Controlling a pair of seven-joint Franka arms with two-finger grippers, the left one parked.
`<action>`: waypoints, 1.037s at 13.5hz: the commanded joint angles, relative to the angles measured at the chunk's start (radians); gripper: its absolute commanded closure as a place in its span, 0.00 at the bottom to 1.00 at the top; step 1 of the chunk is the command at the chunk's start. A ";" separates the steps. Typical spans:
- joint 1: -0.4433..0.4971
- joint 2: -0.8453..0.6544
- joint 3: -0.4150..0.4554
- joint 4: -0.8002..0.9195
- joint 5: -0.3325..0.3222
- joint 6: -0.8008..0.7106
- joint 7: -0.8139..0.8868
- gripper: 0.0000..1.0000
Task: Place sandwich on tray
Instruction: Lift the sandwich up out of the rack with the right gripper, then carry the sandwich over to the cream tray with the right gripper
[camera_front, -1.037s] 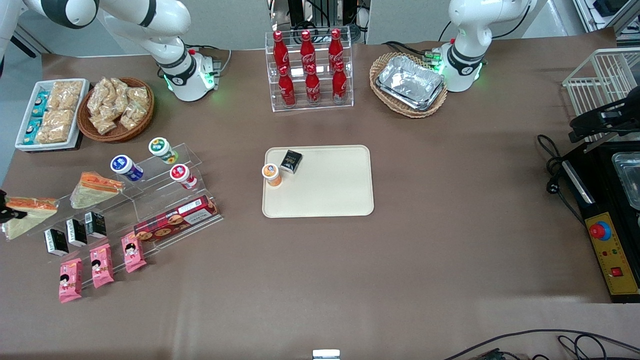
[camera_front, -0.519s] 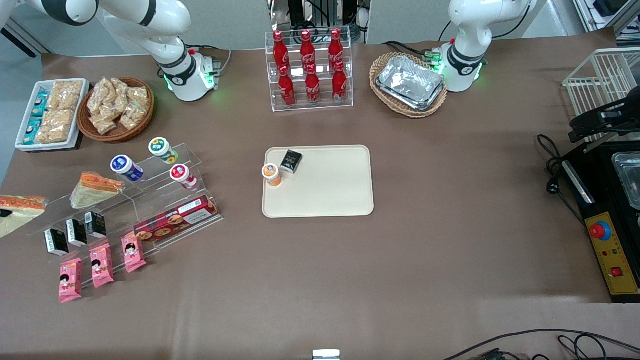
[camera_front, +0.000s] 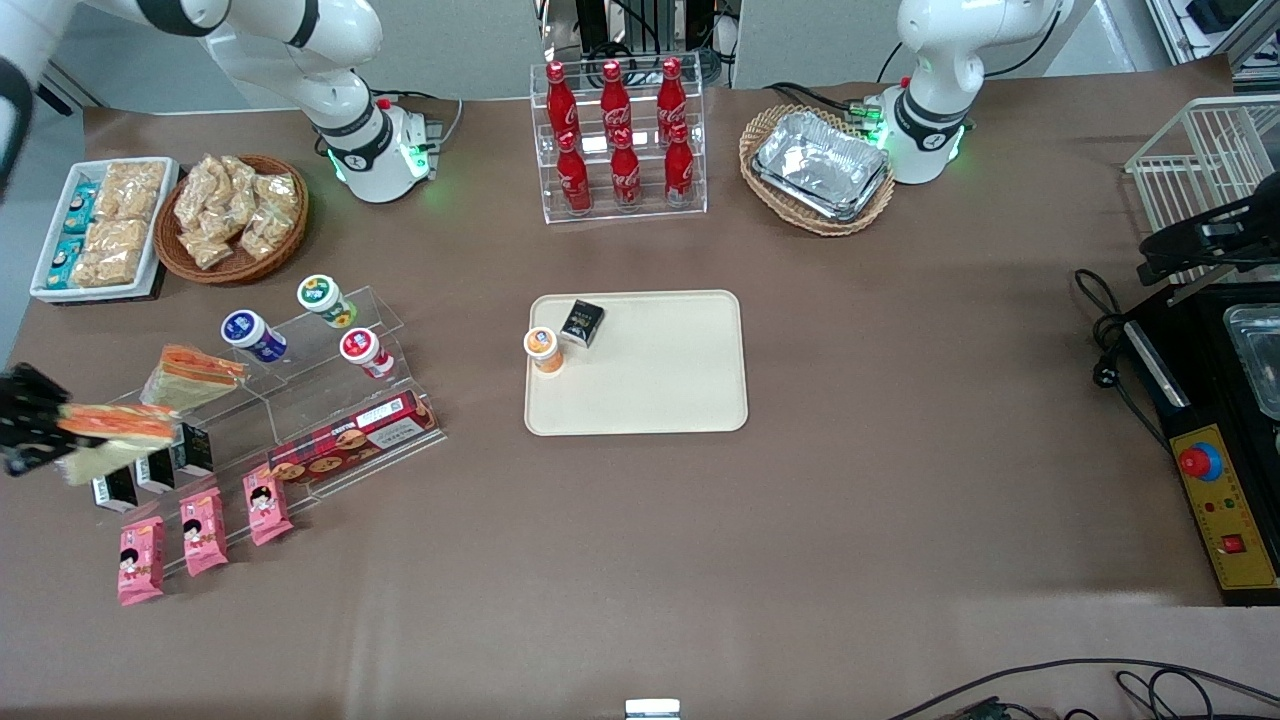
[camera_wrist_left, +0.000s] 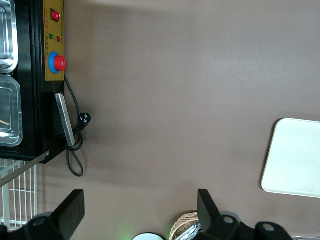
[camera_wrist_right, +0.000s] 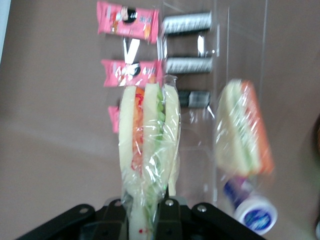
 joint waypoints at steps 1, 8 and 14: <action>0.156 -0.009 -0.008 0.015 0.010 -0.024 0.281 1.00; 0.508 0.049 -0.002 0.027 -0.015 0.100 0.789 1.00; 0.728 0.167 -0.002 0.017 -0.012 0.287 1.054 1.00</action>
